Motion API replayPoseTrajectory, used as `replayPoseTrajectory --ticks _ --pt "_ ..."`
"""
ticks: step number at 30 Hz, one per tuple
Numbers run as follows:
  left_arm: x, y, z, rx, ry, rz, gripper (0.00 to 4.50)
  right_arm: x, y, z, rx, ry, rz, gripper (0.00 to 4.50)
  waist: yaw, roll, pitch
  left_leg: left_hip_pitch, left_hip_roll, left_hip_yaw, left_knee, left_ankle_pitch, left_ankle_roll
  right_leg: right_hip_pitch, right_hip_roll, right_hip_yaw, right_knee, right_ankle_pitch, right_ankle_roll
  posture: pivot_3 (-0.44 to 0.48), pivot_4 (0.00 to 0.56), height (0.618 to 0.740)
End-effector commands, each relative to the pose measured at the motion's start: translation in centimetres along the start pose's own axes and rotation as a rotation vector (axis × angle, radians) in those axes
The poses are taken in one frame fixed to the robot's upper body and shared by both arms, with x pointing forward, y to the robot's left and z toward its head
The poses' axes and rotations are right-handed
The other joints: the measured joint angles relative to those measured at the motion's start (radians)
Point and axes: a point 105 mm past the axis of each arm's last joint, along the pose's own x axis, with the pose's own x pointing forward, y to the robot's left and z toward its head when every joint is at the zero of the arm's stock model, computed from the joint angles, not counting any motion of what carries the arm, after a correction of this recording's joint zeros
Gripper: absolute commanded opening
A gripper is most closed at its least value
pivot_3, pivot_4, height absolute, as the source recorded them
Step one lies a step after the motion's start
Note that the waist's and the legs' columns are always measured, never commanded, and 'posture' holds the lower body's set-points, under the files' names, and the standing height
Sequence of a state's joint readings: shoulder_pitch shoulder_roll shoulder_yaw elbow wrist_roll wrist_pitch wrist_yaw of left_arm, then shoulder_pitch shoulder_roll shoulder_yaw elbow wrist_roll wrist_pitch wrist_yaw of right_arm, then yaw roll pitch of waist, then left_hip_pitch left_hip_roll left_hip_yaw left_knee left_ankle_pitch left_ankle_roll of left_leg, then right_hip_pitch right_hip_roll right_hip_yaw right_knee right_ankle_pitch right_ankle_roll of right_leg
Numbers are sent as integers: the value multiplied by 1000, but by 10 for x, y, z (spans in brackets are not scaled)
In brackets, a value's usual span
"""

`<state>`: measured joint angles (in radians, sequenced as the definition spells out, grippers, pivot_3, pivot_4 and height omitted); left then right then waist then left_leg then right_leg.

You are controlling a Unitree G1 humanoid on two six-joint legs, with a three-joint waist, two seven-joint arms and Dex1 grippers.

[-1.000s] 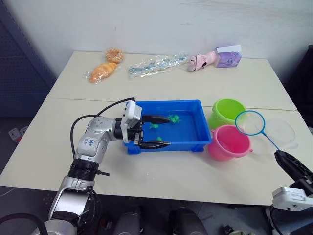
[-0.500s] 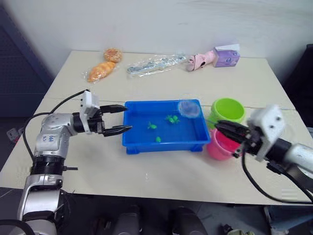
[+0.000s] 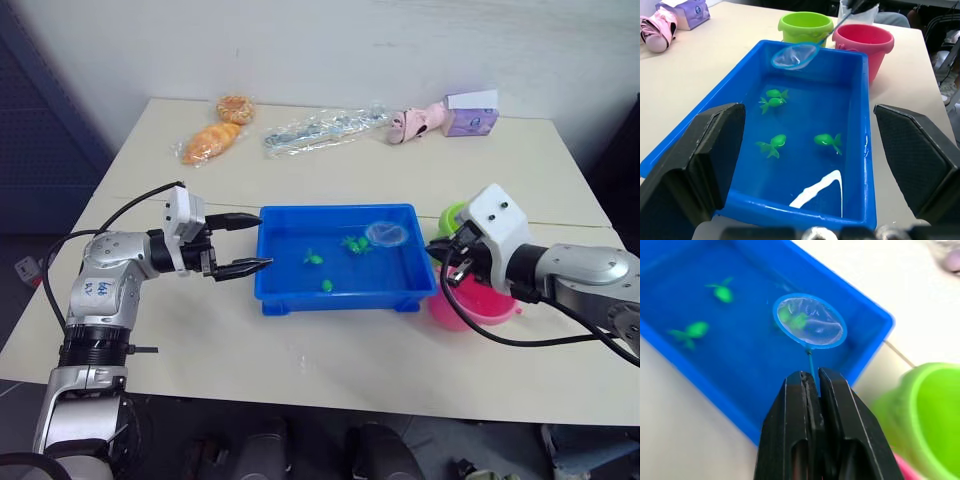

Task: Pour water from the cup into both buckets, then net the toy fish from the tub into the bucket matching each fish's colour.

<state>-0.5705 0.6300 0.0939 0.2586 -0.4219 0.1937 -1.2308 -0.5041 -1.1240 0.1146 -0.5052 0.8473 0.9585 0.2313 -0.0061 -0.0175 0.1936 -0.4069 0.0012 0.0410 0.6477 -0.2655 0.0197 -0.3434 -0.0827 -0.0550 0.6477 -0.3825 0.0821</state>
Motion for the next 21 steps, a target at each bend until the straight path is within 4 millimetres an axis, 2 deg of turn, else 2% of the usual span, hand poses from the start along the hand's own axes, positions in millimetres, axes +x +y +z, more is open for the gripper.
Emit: replayPoseTrajectory --ticks 1,6,12,16,21 --pt "0 -3 6 26 -10 -1 4442 2 -10 10 -144 -17 -61 0 -1 0 0 0 0 0 0 0 0 0 0 0 0 0 0 0 150 740" --pt "0 -4 4 20 -9 -2 4442 13 -14 13 -291 12 -76 0 -1 0 0 0 0 0 0 0 0 -1 0 0 1 0 0 0 150 740" --pt "2 -5 3 17 -12 -9 4442 22 -3 7 -410 60 -39 0 -1 0 0 0 0 0 0 0 0 -1 0 0 1 0 0 0 150 740" --pt "4 -7 3 16 -11 -19 4442 24 -10 1 -557 111 -84 0 -1 0 0 0 0 0 0 0 0 -1 0 0 1 0 0 0 150 740" --pt "6 -9 4 14 -12 -31 4442 31 -5 2 -602 114 -62 0 -1 0 0 0 -1 0 0 0 -1 -1 0 0 1 0 0 0 150 740"
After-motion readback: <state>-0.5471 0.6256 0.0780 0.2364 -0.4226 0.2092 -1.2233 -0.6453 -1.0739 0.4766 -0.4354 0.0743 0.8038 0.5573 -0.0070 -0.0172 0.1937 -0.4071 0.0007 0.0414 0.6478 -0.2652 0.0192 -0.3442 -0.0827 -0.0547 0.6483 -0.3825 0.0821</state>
